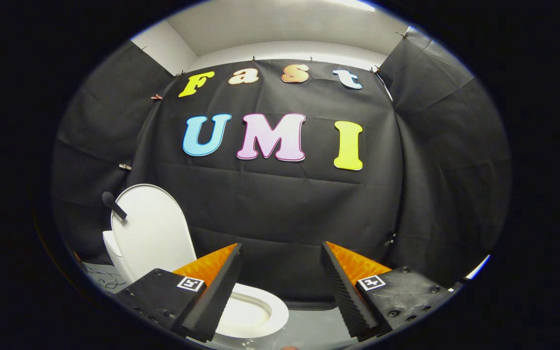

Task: Open the toilet lid.

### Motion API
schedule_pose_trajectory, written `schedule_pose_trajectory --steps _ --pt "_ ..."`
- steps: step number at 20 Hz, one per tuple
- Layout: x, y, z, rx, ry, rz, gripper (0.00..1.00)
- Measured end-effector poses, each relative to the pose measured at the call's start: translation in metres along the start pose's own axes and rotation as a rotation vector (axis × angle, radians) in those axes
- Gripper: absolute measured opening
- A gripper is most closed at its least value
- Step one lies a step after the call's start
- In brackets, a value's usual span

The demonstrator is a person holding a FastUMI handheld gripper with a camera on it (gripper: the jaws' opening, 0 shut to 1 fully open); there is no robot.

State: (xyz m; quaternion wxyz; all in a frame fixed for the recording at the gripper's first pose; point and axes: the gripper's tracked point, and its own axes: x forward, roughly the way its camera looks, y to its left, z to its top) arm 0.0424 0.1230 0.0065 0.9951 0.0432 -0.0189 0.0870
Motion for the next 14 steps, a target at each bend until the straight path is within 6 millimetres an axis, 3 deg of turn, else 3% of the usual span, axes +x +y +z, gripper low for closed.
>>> schedule_pose_trajectory --steps 5,14 --pt "0.002 -0.011 0.001 -0.033 -0.011 -0.03 0.98" --pt "-0.002 -0.009 0.002 -0.052 -0.013 -0.027 0.99"
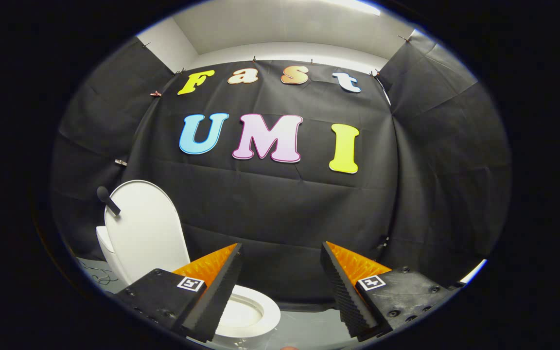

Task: Open the toilet lid.

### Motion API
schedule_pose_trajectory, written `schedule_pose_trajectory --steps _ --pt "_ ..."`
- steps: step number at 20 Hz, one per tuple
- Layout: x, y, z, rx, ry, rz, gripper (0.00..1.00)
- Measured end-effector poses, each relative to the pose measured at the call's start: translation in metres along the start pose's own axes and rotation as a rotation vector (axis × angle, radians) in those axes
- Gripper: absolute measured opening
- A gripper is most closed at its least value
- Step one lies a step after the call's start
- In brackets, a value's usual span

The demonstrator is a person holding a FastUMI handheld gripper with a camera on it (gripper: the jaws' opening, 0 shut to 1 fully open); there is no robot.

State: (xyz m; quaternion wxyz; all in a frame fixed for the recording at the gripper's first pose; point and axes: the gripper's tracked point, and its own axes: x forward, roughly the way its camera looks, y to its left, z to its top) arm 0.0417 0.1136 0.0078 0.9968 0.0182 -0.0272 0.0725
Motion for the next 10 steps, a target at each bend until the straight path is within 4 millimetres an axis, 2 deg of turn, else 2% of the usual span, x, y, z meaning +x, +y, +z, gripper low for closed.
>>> schedule_pose_trajectory --steps 6,10 --pt "0.0019 0.006 0.0003 -0.026 -0.003 0.014 0.99" --pt "-0.0004 0.0031 0.0002 -0.033 -0.001 0.014 0.99"
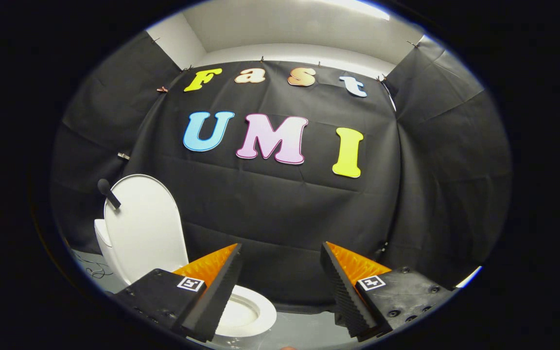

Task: Open the toilet lid.

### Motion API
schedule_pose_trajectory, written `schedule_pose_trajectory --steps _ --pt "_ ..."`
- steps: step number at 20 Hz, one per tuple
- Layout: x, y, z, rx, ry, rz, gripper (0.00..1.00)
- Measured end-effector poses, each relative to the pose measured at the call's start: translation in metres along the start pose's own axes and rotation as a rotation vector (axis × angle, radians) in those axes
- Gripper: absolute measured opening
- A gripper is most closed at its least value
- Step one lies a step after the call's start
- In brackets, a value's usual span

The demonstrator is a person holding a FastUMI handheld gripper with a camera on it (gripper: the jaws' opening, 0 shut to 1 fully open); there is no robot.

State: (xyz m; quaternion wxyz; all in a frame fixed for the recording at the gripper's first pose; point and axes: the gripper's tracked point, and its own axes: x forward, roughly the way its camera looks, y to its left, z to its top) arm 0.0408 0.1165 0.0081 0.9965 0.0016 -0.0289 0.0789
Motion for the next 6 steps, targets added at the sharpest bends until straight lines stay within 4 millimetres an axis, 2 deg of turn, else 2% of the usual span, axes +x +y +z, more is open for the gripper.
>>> schedule_pose_trajectory --steps 2,4,6 --pt "-0.0022 0.0012 -0.0013 -0.007 0.007 0.002 0.99" --pt "-0.0033 0.0007 0.0053 -0.004 -0.009 0.003 0.99" --pt "-0.0015 0.0011 0.0017 -0.008 -0.005 0.004 0.99"
